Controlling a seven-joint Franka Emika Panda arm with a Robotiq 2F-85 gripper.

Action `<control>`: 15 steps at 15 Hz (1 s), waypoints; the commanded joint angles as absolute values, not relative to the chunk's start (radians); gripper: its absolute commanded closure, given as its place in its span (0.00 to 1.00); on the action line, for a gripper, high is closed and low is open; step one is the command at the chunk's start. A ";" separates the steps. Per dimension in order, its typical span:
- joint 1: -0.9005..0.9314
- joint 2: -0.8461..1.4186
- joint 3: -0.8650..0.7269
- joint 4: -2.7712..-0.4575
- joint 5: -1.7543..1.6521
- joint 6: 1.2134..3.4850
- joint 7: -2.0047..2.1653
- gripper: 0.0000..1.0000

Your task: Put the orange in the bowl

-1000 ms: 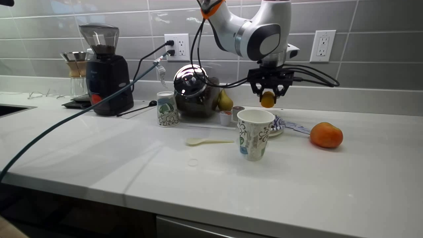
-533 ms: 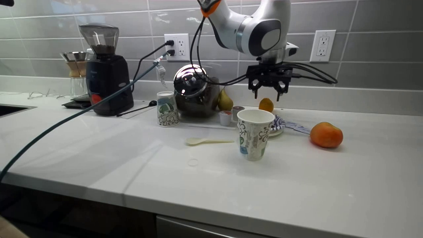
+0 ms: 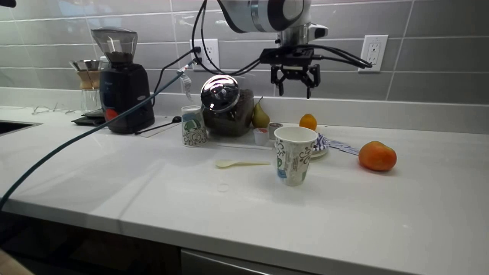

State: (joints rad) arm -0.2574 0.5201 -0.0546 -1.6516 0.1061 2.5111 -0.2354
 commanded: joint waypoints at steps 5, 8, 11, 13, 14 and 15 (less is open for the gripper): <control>-0.119 0.171 -0.173 -2.094 -0.084 2.715 0.025 0.00; -0.076 0.035 -0.245 -2.250 -0.280 2.752 0.199 0.00; -0.096 -0.120 -0.237 -2.374 -0.437 2.676 0.342 0.00; -0.113 -0.232 -0.184 -2.435 -0.351 2.558 0.301 0.00; -0.106 -0.286 -0.168 -2.457 -0.277 2.497 0.260 0.00; -0.096 -0.343 -0.155 -2.468 -0.212 2.419 0.228 0.00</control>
State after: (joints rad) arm -0.1010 -0.1469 -0.2043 -2.3717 -0.3478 2.5800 0.2915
